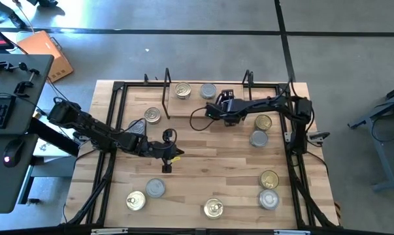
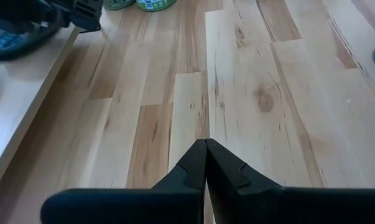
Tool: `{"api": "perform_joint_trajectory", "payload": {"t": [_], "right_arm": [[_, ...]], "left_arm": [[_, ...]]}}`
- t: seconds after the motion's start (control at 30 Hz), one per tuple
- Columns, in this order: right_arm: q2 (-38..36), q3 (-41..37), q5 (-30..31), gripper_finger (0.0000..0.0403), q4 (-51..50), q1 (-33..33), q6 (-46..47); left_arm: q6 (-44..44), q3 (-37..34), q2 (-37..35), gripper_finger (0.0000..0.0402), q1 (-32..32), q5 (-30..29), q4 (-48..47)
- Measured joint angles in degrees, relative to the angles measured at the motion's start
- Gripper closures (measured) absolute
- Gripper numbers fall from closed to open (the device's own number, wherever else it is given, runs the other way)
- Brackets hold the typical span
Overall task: Stack canned seafood by type on shelf
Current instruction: Put the green tuna can on the shelf
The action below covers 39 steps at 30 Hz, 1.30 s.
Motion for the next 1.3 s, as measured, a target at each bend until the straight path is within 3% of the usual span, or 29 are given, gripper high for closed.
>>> {"api": "perform_joint_trajectory", "payload": {"t": [0.27,0.53,1.0,1.3], "right_arm": [[-2.1,0.0,-4.5,0.0179,-1.3,0.0,0.2],[-7.2,0.1,-15.2,0.021,-1.2,-1.9,6.2],[-7.2,0.2,-16.0,0.022,-2.5,-4.1,5.3],[-6.9,0.1,-16.0,0.0143,-3.1,-4.1,2.7]], "left_arm": [[0.0,0.0,0.0,0.0401,0.0,0.0,-0.2],[0.0,0.0,0.0,0.0401,0.1,0.0,-0.5],[0.0,0.0,0.0,0.0401,0.1,0.0,-0.9],[-0.5,0.0,0.0,0.0401,0.1,0.0,-1.0]]}}
